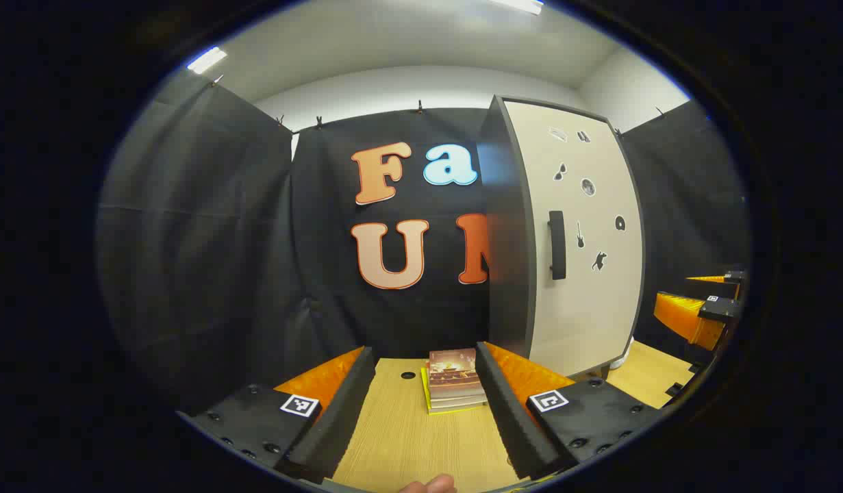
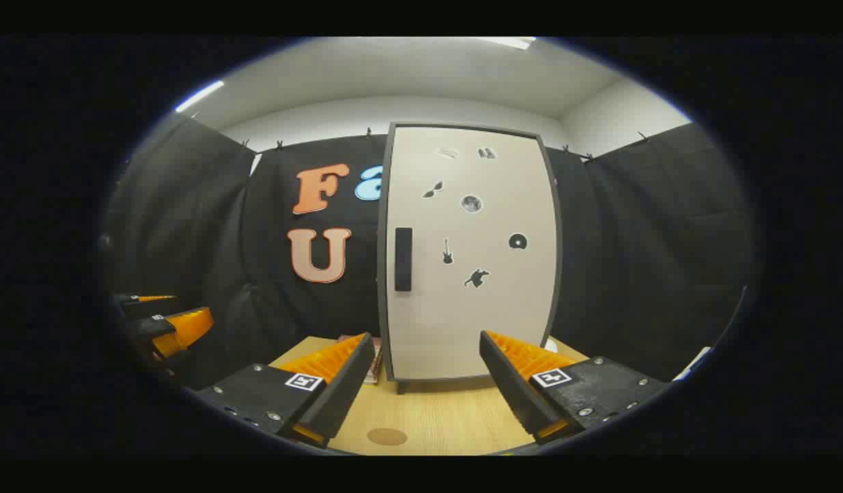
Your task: Open the cabinet door with the right hand, grasp the bottle in the cabinet with the left hand and place it on the coaster, then close the cabinet door with the right hand.
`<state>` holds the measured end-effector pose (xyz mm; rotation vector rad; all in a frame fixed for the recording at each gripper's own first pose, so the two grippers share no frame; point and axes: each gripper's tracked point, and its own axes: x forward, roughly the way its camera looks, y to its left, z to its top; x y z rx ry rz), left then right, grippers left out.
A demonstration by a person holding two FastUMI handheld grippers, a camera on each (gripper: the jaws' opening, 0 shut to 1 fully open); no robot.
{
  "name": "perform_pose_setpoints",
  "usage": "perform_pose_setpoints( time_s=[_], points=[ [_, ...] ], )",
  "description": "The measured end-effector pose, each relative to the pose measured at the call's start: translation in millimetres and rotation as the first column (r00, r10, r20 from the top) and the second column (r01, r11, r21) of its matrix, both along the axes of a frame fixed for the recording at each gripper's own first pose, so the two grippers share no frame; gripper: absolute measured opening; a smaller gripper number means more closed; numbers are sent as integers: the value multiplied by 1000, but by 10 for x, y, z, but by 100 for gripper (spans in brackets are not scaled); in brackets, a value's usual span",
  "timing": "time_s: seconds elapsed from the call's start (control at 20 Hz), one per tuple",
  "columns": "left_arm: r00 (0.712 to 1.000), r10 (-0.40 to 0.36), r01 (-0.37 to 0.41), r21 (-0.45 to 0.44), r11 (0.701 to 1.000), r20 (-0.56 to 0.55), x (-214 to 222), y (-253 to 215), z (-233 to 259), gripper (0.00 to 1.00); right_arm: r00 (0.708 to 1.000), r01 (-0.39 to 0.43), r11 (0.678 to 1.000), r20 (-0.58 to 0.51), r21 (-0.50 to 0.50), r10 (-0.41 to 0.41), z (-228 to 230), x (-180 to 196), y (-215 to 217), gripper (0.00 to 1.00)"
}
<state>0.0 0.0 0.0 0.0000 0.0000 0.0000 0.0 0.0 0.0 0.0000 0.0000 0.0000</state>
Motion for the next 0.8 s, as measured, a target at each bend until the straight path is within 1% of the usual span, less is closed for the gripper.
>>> perform_pose_setpoints(
  time_s=[0.15,0.2,0.25,0.3,0.35,0.4,0.45,0.55,0.8],
  points=[
    [1000,-3,3,-1,1000,-4,10,41,-19,93,1000,2,1000,8,-4,-2,36,11,52,95],
    [1000,-3,3,-1,1000,-5,15,48,-10,96,1000,3,1000,7,-2,-3,36,18,57,95],
    [1000,-4,4,0,1000,-4,19,41,0,94,1000,2,1000,6,-3,-2,41,27,62,95],
    [1000,-5,5,3,1000,-5,38,43,11,94,1000,4,1000,5,-4,-4,48,43,57,95],
    [1000,-7,7,3,1000,1,46,36,42,96,1000,3,1000,4,-6,-3,52,54,54,95],
    [1000,-5,5,7,1000,9,42,40,62,96,1000,3,1000,5,-6,-3,57,63,48,95],
    [1000,-6,6,13,1000,13,57,26,87,93,1000,4,1000,3,-6,-4,56,84,35,95],
    [1000,-6,5,22,1000,17,69,6,95,96,1000,10,1000,-4,-6,-10,45,111,5,95],
    [1000,-9,9,28,1000,17,138,-32,77,96,1000,23,1000,-10,6,-23,11,179,-74,95]
  ],
)
